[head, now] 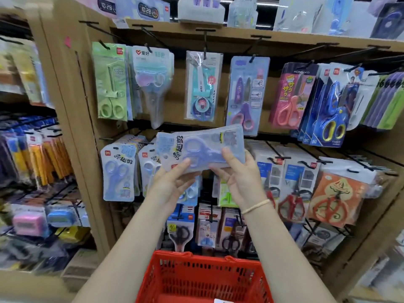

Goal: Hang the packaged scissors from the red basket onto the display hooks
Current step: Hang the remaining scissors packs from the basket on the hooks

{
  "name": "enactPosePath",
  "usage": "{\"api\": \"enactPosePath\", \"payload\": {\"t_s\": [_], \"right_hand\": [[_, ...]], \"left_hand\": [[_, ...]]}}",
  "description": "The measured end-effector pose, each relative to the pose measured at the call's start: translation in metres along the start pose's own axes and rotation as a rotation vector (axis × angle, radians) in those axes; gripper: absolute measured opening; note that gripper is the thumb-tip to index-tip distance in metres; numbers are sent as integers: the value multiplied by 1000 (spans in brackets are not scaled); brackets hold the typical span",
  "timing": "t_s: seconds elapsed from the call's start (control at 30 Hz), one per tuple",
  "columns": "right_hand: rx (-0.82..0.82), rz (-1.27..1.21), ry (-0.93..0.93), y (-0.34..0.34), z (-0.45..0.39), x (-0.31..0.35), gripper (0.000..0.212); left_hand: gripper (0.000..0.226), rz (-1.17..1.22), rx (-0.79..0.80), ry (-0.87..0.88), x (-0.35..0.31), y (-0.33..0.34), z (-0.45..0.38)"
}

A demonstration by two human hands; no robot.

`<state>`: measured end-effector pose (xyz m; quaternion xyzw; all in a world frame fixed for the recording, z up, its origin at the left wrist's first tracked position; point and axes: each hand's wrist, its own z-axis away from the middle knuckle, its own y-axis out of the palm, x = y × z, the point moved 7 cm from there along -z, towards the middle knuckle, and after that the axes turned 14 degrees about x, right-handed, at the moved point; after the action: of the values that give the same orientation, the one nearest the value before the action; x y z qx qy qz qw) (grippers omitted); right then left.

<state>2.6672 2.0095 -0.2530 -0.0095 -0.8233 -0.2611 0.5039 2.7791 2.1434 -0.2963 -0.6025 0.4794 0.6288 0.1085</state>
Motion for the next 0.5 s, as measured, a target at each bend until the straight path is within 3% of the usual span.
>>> {"api": "enactPosePath", "payload": {"t_s": [0.1, 0.23, 0.3, 0.43, 0.5], "right_hand": [[106, 176, 166, 13, 5, -35, 32], [293, 522, 357, 29, 10, -75, 13], [329, 564, 383, 40, 8, -92, 12], [403, 563, 400, 74, 6, -126, 7], [353, 564, 391, 80, 3, -142, 13]], "left_hand": [[21, 113, -67, 68, -6, -27, 9], [51, 99, -116, 146, -26, -75, 22], [51, 46, -120, 119, -30, -93, 30], [15, -108, -116, -3, -22, -111, 41], [12, -170, -130, -18, -17, -120, 42]]}}
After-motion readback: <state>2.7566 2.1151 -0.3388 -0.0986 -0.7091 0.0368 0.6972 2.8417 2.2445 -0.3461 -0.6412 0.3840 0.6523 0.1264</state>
